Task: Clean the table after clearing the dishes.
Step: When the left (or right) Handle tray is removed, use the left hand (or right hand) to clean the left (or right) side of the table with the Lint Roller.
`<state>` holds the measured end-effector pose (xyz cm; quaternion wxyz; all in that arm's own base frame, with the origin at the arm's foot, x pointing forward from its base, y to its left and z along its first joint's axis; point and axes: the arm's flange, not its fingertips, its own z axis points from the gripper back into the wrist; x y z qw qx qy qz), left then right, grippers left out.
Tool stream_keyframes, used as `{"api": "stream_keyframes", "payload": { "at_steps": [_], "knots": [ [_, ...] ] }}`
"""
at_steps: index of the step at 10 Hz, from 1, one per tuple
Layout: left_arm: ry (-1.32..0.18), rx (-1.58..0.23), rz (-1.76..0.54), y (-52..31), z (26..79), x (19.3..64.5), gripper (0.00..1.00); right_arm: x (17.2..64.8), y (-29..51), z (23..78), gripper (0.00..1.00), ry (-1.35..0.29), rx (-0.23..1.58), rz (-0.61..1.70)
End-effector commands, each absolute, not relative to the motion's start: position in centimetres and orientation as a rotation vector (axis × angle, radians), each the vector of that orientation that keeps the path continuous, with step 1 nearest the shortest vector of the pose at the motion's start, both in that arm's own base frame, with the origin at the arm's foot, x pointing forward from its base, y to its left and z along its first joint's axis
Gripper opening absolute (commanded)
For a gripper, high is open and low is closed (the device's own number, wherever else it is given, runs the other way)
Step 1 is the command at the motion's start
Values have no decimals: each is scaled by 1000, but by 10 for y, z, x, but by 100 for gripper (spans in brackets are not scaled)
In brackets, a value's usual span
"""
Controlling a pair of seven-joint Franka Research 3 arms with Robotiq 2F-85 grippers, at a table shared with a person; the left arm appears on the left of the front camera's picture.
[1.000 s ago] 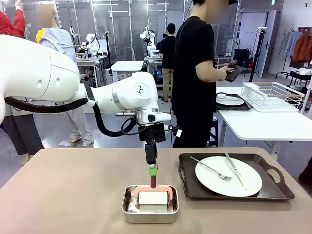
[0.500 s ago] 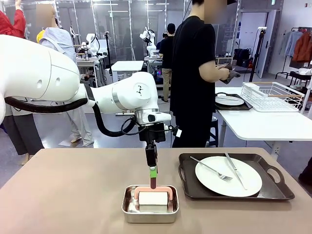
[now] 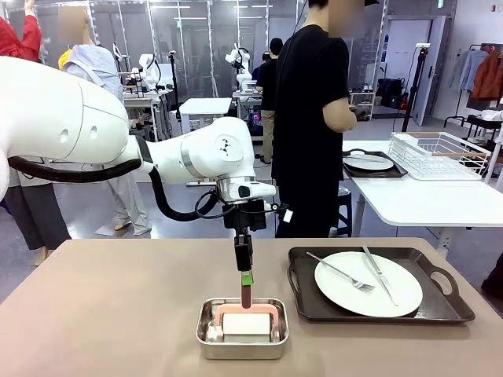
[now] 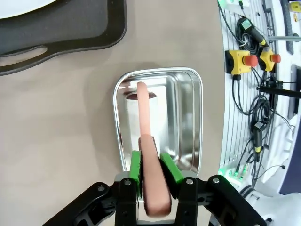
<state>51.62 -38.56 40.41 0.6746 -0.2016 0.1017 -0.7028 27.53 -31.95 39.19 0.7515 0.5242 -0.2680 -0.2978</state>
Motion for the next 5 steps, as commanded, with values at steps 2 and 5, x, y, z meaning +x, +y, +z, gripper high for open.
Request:
{"api": "stream_keyframes", "payload": {
  "at_steps": [2, 5],
  "knots": [
    [214, -401, -1479, -377, 439, 491, 0, 272, -319, 395, 100, -585, 1153, -645],
    [-93, -212, -1102, -315, 534, 457, 0, 272, -319, 395, 100, -585, 1153, -645]
  ]
}}
